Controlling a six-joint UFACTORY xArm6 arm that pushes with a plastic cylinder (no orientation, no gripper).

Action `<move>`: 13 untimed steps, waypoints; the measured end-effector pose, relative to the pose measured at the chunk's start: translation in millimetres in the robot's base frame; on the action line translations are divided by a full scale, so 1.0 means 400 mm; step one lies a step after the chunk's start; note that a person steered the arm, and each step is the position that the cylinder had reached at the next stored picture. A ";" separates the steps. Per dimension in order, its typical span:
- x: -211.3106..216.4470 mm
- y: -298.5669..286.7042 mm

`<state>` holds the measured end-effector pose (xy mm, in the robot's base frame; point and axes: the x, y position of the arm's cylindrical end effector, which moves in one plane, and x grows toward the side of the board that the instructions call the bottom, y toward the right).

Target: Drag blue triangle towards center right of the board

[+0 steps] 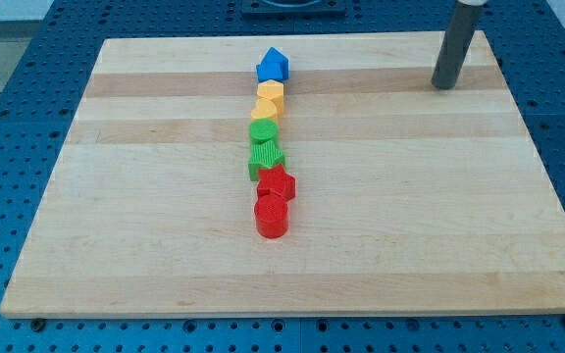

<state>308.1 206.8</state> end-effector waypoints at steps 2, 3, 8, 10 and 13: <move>-0.041 -0.001; -0.125 -0.002; -0.285 -0.558; -0.220 -0.651; -0.129 -0.634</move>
<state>256.5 -47.0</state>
